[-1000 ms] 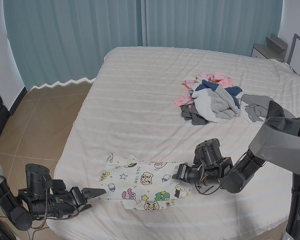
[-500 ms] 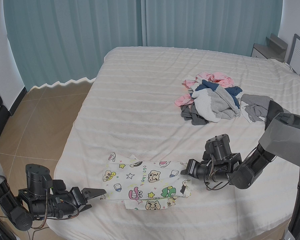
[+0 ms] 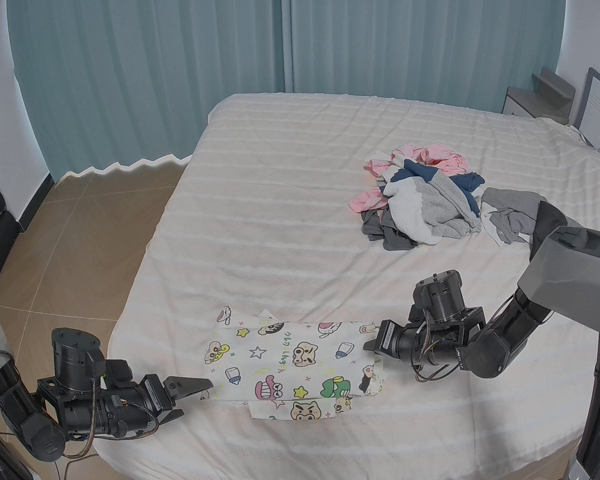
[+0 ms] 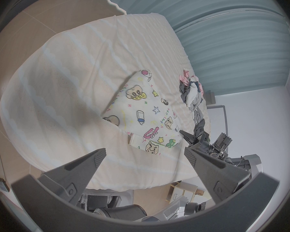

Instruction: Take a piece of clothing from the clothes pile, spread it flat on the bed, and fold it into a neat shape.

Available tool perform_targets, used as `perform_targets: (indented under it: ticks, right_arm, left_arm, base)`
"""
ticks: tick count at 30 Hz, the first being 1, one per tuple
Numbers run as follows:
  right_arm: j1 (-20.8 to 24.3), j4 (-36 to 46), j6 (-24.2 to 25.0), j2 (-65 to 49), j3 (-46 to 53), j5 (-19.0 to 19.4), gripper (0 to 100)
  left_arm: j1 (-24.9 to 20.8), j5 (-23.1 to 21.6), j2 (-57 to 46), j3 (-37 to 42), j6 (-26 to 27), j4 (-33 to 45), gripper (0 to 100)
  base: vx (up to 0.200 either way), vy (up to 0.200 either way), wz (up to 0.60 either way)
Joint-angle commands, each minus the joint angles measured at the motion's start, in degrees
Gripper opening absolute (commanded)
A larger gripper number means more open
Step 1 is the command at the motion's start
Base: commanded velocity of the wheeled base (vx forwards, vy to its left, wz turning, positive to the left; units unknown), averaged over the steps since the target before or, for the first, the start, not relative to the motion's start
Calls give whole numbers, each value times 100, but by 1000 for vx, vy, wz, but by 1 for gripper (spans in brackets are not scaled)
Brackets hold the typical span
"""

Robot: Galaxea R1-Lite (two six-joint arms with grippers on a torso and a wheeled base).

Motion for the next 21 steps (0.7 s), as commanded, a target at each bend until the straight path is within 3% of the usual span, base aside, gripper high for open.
perform_targets:
  ticks: [1, 5, 10, 12, 15, 18, 21]
  right_arm:
    - [1, -14, -22, 31, 20, -7, 100]
    - [-122, -5, -101, -127, 117, -24, 100]
    - [-306, -14, -399, -197, 213, -24, 100]
    - [-333, -14, -452, -180, 257, -24, 100]
    - [-298, -14, -452, -74, 266, -24, 100]
    - [-254, -23, -452, 57, 249, -33, 100]
    - [-227, -23, -443, 93, 205, -33, 100]
  left_arm:
    - [15, 18, -7, -44, 15, -20, 100]
    - [6, 159, -174, -281, 41, -90, 100]
    - [-29, 897, -139, -870, 103, -64, 100]
    - [68, 924, -16, -1196, 525, 51, 100]
    - [384, 924, 538, -1530, 1720, 323, 100]
    - [648, 897, 1162, -1864, 2449, 341, 100]
    - [745, 625, 1627, -2180, 2537, 341, 100]
  base:
    - [0, 0, 0]
    - [0, 0, 0]
    - [0, 0, 0]
    - [0, 0, 0]
    - [0, 0, 0]
    - [0, 0, 0]
    - [0, 0, 0]
